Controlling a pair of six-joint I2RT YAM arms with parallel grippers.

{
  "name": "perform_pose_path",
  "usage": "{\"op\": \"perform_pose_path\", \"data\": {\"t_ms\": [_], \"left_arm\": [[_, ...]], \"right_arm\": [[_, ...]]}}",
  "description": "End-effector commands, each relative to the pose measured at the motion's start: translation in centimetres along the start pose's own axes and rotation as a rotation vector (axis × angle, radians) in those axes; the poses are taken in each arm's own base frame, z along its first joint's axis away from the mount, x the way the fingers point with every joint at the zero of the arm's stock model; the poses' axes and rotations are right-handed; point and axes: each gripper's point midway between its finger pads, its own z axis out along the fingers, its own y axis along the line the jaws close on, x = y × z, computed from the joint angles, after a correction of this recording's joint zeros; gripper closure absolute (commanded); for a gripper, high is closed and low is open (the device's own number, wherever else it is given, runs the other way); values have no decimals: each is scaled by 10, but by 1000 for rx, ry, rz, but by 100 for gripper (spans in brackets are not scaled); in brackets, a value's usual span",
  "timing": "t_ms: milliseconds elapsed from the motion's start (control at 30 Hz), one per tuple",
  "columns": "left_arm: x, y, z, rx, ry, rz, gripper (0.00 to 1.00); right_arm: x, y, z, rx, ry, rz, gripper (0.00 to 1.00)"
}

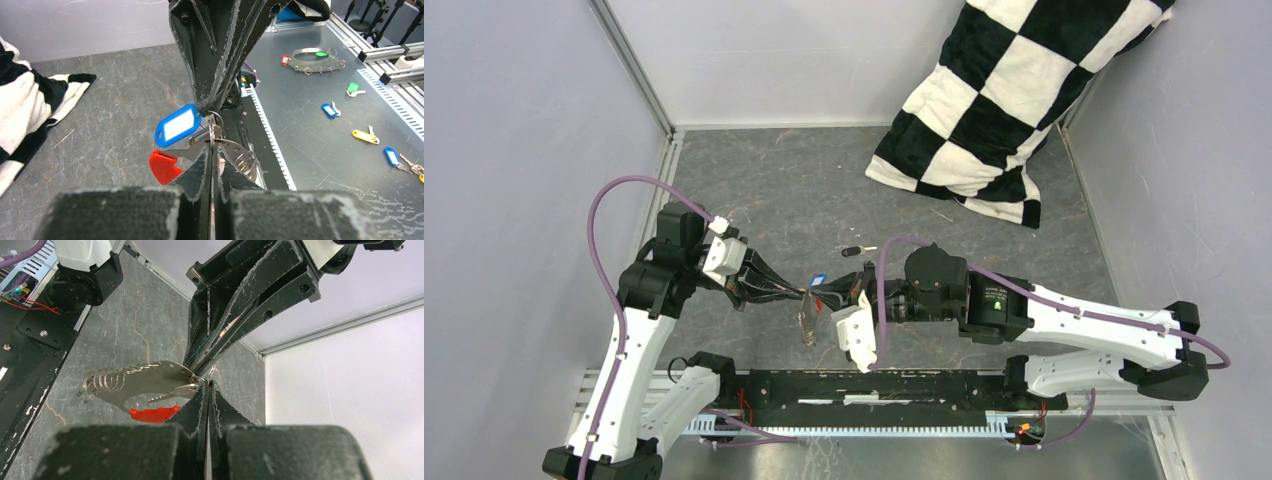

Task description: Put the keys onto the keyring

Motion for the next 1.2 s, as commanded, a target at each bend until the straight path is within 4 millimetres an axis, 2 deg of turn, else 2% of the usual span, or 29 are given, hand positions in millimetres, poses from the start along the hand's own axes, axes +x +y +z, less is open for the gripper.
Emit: {"op": "perform_pose_path", "data": {"t_ms": [0, 1167], "left_arm": [[-6, -5, 1, 29, -24, -2, 98], [-1, -2, 1, 17, -12, 1, 98]], "right_arm": [[-29, -25, -4, 63, -83, -33, 100], [-36, -28, 5, 81, -114, -30, 100]]}}
